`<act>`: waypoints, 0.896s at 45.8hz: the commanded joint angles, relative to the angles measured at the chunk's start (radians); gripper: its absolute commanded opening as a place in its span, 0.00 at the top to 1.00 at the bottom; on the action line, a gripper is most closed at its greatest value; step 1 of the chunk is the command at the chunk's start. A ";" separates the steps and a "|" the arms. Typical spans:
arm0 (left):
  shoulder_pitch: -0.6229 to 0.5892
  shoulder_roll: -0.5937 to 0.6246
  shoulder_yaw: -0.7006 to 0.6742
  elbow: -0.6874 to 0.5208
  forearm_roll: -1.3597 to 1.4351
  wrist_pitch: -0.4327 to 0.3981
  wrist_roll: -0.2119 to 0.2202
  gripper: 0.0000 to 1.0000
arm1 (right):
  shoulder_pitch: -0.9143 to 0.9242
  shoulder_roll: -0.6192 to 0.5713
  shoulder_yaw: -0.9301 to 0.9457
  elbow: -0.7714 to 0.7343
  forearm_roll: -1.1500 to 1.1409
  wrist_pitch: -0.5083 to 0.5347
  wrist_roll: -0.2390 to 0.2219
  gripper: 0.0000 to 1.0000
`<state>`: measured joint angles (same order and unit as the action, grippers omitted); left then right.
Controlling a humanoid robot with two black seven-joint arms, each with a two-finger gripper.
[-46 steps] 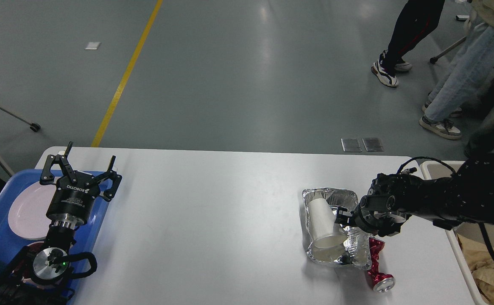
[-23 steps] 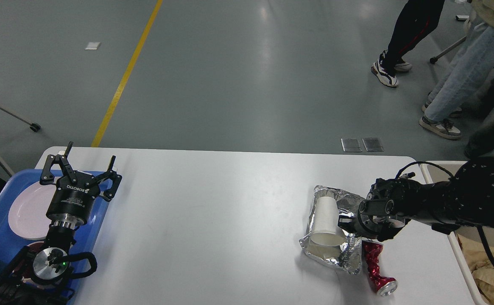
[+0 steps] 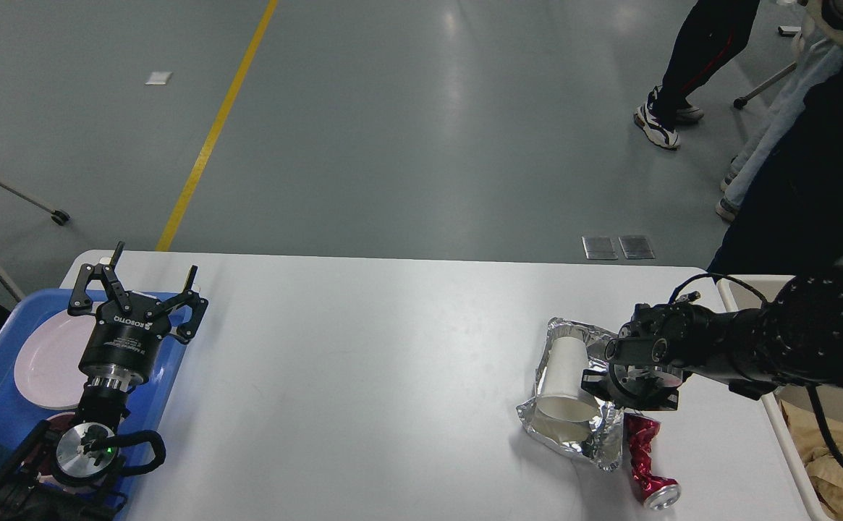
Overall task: Tidy desktop
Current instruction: 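Lower the right gripper onto the foil tray edge and grasp it, then lift the foil tray with the paper cup toward the white bin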
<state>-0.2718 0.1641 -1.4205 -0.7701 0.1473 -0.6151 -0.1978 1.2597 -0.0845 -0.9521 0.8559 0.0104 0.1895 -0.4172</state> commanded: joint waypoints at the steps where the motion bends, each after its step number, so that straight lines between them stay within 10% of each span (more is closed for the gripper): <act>1: 0.000 0.000 0.000 0.000 0.000 0.000 0.000 0.03 | 0.020 -0.001 0.016 0.009 0.017 0.013 0.003 1.00; 41: 0.000 0.000 0.000 0.000 0.000 0.001 0.000 0.03 | 0.941 -0.307 -0.310 0.600 0.249 0.491 0.008 1.00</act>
<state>-0.2716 0.1642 -1.4204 -0.7701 0.1473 -0.6143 -0.1972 2.0509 -0.3894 -1.1696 1.3816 0.2223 0.6133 -0.4097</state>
